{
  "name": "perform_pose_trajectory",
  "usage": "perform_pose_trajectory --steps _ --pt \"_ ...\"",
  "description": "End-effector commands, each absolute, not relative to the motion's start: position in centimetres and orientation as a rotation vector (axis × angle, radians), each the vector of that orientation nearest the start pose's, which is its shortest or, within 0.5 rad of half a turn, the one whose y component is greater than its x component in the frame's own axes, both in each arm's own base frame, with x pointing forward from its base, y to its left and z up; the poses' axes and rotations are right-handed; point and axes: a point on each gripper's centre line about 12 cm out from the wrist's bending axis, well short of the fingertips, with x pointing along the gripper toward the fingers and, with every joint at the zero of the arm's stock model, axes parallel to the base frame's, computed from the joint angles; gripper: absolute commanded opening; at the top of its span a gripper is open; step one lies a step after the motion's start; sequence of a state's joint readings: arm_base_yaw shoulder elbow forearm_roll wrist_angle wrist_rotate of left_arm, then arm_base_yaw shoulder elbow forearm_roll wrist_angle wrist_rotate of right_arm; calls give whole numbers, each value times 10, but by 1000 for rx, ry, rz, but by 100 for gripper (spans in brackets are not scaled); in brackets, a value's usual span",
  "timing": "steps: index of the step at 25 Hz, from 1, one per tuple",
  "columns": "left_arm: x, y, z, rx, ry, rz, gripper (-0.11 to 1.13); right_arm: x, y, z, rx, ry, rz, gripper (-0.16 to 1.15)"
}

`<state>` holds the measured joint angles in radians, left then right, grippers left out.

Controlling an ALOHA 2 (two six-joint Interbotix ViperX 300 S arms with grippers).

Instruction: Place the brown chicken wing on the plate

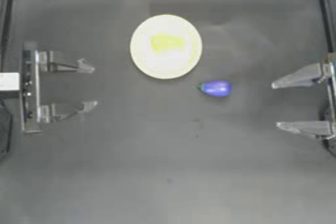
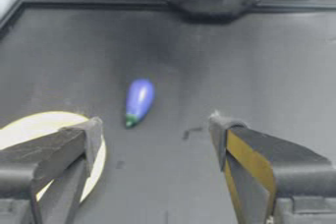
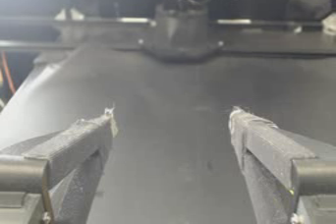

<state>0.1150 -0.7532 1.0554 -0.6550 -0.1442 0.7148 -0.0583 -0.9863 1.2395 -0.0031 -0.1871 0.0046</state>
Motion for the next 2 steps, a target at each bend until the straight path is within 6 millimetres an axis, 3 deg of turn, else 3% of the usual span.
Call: perform_pose_trajectory --steps 1,2 --pt "238 39 279 67 179 203 98 192 -11 264 7 46 -58 100" --pt "238 39 279 67 179 204 98 192 -11 263 8 47 -60 100"
